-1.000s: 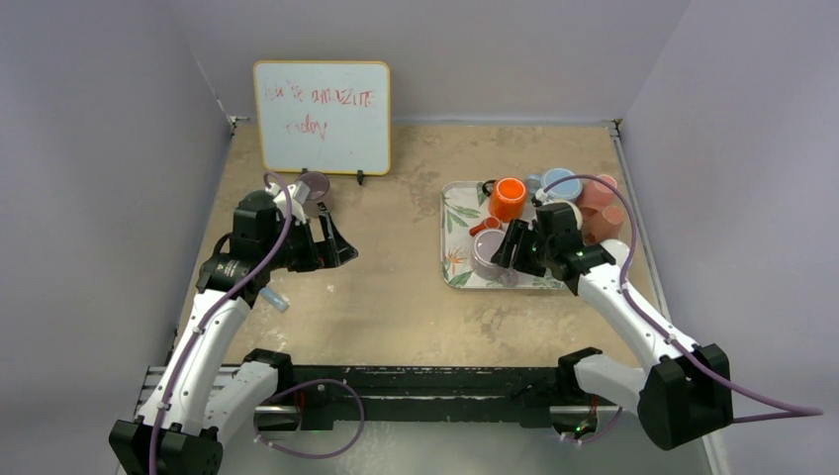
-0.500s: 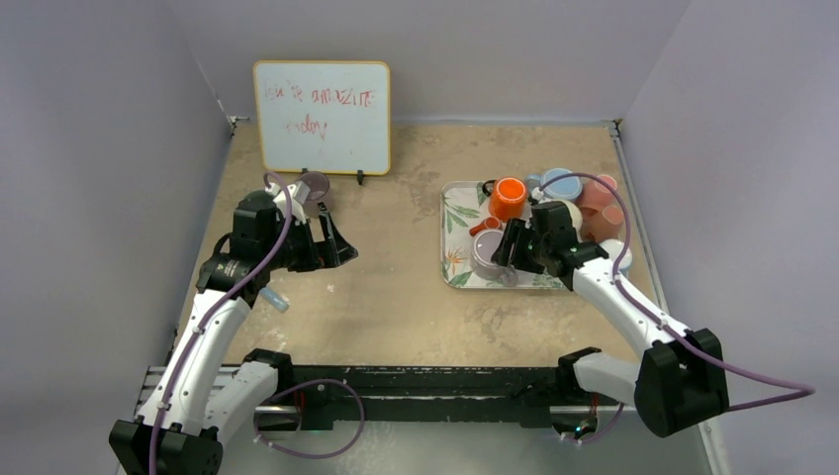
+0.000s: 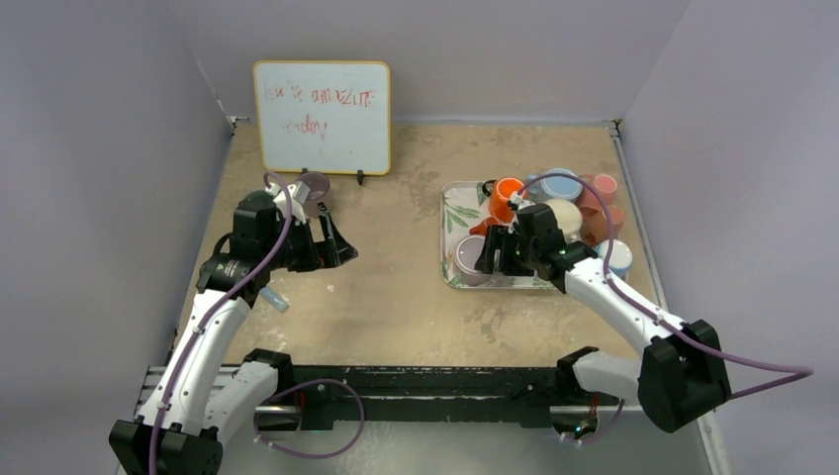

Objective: Turn the mug right side up
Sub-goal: Turn over the cup on the tray.

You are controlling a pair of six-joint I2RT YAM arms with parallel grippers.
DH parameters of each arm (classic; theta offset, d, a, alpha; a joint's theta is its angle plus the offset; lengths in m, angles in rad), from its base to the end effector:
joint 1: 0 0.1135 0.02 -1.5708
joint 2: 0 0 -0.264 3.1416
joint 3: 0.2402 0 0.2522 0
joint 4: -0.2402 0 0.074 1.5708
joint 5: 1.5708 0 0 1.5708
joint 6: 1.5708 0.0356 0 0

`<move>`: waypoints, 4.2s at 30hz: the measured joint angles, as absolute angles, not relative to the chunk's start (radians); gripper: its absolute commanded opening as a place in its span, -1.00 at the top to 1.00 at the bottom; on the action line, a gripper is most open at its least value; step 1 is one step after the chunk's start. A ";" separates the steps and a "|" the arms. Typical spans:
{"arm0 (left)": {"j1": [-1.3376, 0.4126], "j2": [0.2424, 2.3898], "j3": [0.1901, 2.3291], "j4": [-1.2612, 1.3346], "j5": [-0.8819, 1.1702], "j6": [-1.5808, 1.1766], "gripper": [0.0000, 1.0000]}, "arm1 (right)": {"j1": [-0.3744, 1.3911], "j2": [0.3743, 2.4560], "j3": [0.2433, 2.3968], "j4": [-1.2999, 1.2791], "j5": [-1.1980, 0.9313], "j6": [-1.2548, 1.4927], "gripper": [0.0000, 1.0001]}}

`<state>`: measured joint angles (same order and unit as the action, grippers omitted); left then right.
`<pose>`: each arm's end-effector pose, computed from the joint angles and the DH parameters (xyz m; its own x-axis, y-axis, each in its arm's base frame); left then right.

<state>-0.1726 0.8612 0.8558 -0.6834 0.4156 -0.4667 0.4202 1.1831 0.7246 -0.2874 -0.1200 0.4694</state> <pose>0.1705 -0.0443 0.3047 -0.7681 -0.2839 -0.5740 0.1328 0.8062 -0.5765 0.2235 0.1045 0.2291 -0.7721 0.1469 -0.6183 -0.1525 0.9016 0.4047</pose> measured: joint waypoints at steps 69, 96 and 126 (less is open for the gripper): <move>-0.173 0.863 0.856 -0.683 0.416 -0.467 -0.84 | 0.574 1.350 0.776 -0.229 0.028 0.223 0.92; -0.173 0.862 0.856 -0.683 0.411 -0.467 -0.79 | 0.583 1.188 0.744 -0.147 -0.034 0.407 1.00; -0.173 0.865 0.856 -0.683 0.400 -0.467 -0.78 | 0.613 1.233 0.760 -0.314 0.107 0.442 0.25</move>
<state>-0.1726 0.8646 0.8558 -0.6834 0.4000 -0.4675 0.6132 1.2331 0.7605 -0.3138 0.1070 0.4423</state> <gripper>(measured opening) 0.893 0.334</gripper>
